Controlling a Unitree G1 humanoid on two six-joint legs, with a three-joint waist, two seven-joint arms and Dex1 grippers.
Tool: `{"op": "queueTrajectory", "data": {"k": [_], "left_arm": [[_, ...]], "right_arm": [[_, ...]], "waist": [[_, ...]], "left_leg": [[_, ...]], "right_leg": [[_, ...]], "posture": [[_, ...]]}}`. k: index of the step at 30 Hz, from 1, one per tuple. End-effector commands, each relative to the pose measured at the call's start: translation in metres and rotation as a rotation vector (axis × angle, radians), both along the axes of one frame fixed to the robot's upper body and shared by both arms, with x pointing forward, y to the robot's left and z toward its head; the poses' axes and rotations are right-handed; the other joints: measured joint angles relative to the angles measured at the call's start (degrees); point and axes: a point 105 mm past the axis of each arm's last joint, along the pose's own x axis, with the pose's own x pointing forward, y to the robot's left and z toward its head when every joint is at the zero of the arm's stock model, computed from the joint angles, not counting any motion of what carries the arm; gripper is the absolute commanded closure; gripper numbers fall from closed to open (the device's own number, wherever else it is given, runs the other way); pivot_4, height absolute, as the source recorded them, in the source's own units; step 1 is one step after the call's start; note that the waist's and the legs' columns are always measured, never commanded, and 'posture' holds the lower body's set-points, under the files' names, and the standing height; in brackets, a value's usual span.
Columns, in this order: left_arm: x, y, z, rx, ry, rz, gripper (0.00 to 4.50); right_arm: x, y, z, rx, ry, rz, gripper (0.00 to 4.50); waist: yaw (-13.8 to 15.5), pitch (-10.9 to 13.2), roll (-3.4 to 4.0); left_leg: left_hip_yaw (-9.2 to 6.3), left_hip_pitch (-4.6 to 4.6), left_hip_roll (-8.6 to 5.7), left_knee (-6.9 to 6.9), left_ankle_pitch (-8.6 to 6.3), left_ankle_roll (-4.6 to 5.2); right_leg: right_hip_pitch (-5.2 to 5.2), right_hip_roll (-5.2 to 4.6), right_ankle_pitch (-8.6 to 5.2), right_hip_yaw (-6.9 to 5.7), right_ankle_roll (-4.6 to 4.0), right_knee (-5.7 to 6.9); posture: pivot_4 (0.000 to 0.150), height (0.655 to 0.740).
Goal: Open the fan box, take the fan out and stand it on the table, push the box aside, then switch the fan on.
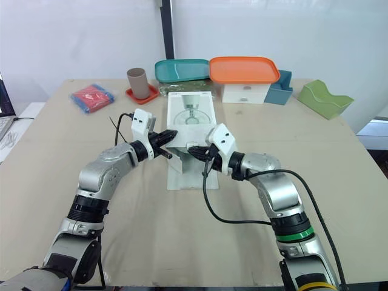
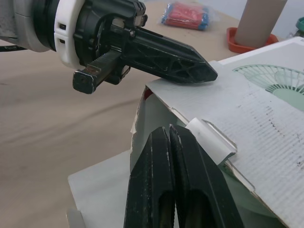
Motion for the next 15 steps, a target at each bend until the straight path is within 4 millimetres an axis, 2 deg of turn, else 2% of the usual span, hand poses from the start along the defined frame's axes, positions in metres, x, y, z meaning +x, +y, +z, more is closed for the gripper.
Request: {"op": "queueTrajectory", "data": {"k": [1, 12, 15], "left_arm": [[-0.001, 0.001, 0.009, -0.016, -0.034, 0.008, 4.50], [-0.001, 0.006, 0.008, -0.015, -0.035, 0.018, 4.50], [-0.001, 0.006, 0.007, -0.015, -0.034, 0.020, 4.50]], "right_arm": [[-0.004, -0.002, -0.002, -0.056, -0.014, -0.017, 4.41], [-0.006, -0.037, -0.002, -0.113, 0.084, -0.060, 4.41], [-0.008, -0.041, -0.001, -0.122, 0.103, -0.062, 4.41]], "waist": [[0.01, 0.00, 0.00], [0.03, 0.00, 0.00], [-0.01, 0.00, 0.00]], "left_leg": [[0.00, 0.00, 0.00, 0.00, 0.00, 0.00], [0.01, -0.01, -0.02, 0.02, -0.01, 0.01], [0.01, 0.00, -0.02, 0.02, -0.01, 0.01]], "right_leg": [[0.00, 0.00, 0.00, 0.00, 0.00, 0.00], [0.03, -0.01, 0.00, 0.00, 0.01, -0.01], [0.03, -0.01, 0.00, 0.00, 0.01, -0.01]], "posture": [[0.150, 0.7400], [0.150, 0.7400], [0.150, 0.7400]]}}
